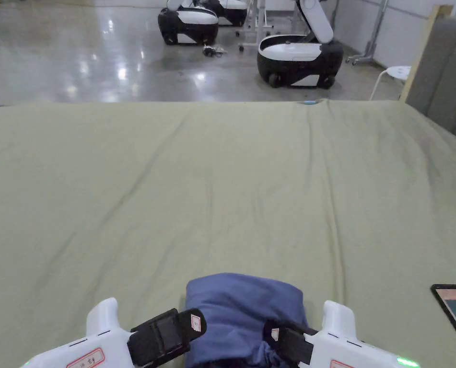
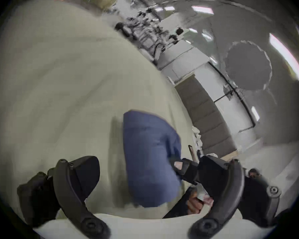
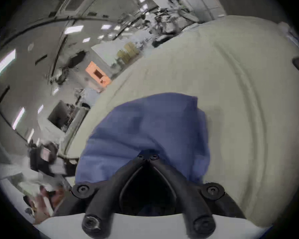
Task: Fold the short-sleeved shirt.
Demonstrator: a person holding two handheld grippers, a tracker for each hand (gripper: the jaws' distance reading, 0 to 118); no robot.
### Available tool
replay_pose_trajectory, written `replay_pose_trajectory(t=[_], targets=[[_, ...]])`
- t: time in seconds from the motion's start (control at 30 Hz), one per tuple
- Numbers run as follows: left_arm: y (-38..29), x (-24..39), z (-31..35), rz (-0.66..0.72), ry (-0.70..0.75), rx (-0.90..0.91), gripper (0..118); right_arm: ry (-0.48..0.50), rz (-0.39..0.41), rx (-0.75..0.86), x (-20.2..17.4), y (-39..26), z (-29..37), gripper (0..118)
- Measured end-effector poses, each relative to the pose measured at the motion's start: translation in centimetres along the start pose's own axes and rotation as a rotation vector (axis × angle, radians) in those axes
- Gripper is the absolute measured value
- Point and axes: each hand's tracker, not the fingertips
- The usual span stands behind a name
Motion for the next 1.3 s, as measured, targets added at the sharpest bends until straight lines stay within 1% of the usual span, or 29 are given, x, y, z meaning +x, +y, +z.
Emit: replay_pose_trajectory(t=[0.03, 0.07, 0.13, 0.17, 0.2, 0.23, 0.27, 0.3, 0.33, 0.37, 0.4, 0.43, 0.5, 0.6, 0.67, 0.7, 0.8, 0.87, 0.9, 0.97, 1.03, 1.07, 1.1, 1.13, 1.17, 1.2, 1.23, 1.27, 1.3], targets=[[-0.1, -0.9, -1.3, 0.067, -0.043, -0.016, 114, -0.02, 0.001, -0.009, -0.1, 0.2, 0.2, 3], [-0.2, -1.5, -2.4, 0.12, -0.086, -0.039, 114, -0.028, 0.028, -0.017, -0.5, 0.4, 0.1, 3], [-0.6, -1.6, -4.7, 0.171, -0.269, -0.018, 113, -0.045, 0.121, -0.033, -1.2, 0.4, 0.2, 3], [-0.7, -0.5, -6.4, 0.184, -0.305, -0.069, 113, -0.043, 0.134, -0.026, -1.3, 0.4, 0.3, 3], [-0.8, 0.7, -8.2, 0.175, -0.244, -0.131, 112, -0.043, 0.129, -0.023, -1.4, 0.3, 0.4, 3], [-0.9, 2.1, -9.2, 0.11, -0.15, -0.141, 110, -0.041, 0.12, -0.018, -1.5, 0.2, 0.6, 3], [-0.5, 3.3, -9.7, -0.01, -0.07, -0.172, 95, -0.036, 0.112, -0.011, -1.5, 0.3, 0.9, 3], [-0.2, 4.7, -9.7, -0.072, 0.031, -0.182, 37, -0.034, 0.107, -0.002, -1.6, 0.3, 1.3, 3], [0.2, 4.9, -9.3, -0.092, 0.134, -0.152, 34, -0.037, 0.109, 0.013, -1.8, 0.2, 1.8, 3], [0.7, 4.1, -8.8, -0.093, 0.124, -0.15, 34, -0.028, 0.116, 0.028, -1.9, 0.2, 2.4, 3], [1.6, 2.8, -8.0, -0.058, 0.058, -0.167, 34, -0.01, 0.119, 0.033, -2.2, 0.3, 2.9, 3], [2.2, 1.8, -6.7, -0.013, 0.072, -0.173, 34, -0.008, 0.125, 0.036, -2.6, 0.3, 3.2, 3], [3.4, 0.2, -3.2, -0.032, 0.107, -0.128, 34, -0.016, 0.156, 0.045, -3.8, 0.3, 3.9, 3], [6.4, -3.8, 4.5, -0.024, 0.168, -0.038, 34, -0.005, 0.188, 0.044, -5.3, 0.2, 4.2, 3], [8.6, -6.6, 10.1, -0.034, 0.228, 0.023, 34, 0.005, 0.2, 0.035, -6.4, 0.1, 4.1, 3], [10.0, -8.3, 13.3, -0.032, 0.283, 0.055, 34, 0.012, 0.207, 0.031, -6.9, 0.0, 3.9, 3], [13.9, -13.3, 21.6, -0.004, 0.391, 0.125, 34, 0.022, 0.243, 0.02, -8.4, -0.6, 3.2, 3], [16.2, -16.0, 25.8, 0.009, 0.484, 0.157, 34, 0.015, 0.264, 0.013, -9.2, -1.1, 2.5, 3], [17.4, -17.5, 27.9, 0.001, 0.512, 0.135, 34, 0.007, 0.27, 0.013, -9.5, -1.3, 2.1, 3], [18.3, -18.8, 30.6, 0.019, 0.569, 0.141, 34, 0.015, 0.265, -0.001, -10.1, -1.4, 1.8, 3], [18.7, -20.9, 32.2, 0.097, 0.612, 0.153, 34, 0.009, 0.285, -0.005, -10.8, -1.6, 1.6, 3], [18.6, -21.4, 32.3, 0.131, 0.571, 0.167, 34, 0.007, 0.292, -0.008, -11.0, -1.6, 1.5, 3], [18.3, -21.3, 32.1, 0.134, 0.524, 0.182, 34, 0.009, 0.296, -0.013, -11.2, -1.6, 1.4, 3], [18.0, -21.0, 31.7, 0.106, 0.505, 0.186, 35, 0.006, 0.301, -0.016, -11.3, -1.6, 1.3, 3], [17.7, -20.6, 31.5, 0.098, 0.526, 0.189, 48, 0.001, 0.306, -0.019, -11.3, -1.5, 1.1, 3], [17.5, -20.1, 31.7, 0.093, 0.52, 0.21, 81, 0.0, 0.307, -0.021, -11.5, -1.5, 1.1, 3], [17.7, -19.5, 32.4, 0.096, 0.491, 0.244, 105, 0.0, 0.308, -0.021, -11.6, -1.4, 1.2, 3], [17.6, -18.5, 33.0, 0.089, 0.509, 0.274, 112, 0.001, 0.313, -0.022, -11.8, -1.3, 1.4, 3], [17.4, -16.8, 33.8, 0.072, 0.577, 0.325, 110, 0.003, 0.324, -0.02, -11.6, -1.0, 1.6, 3]])
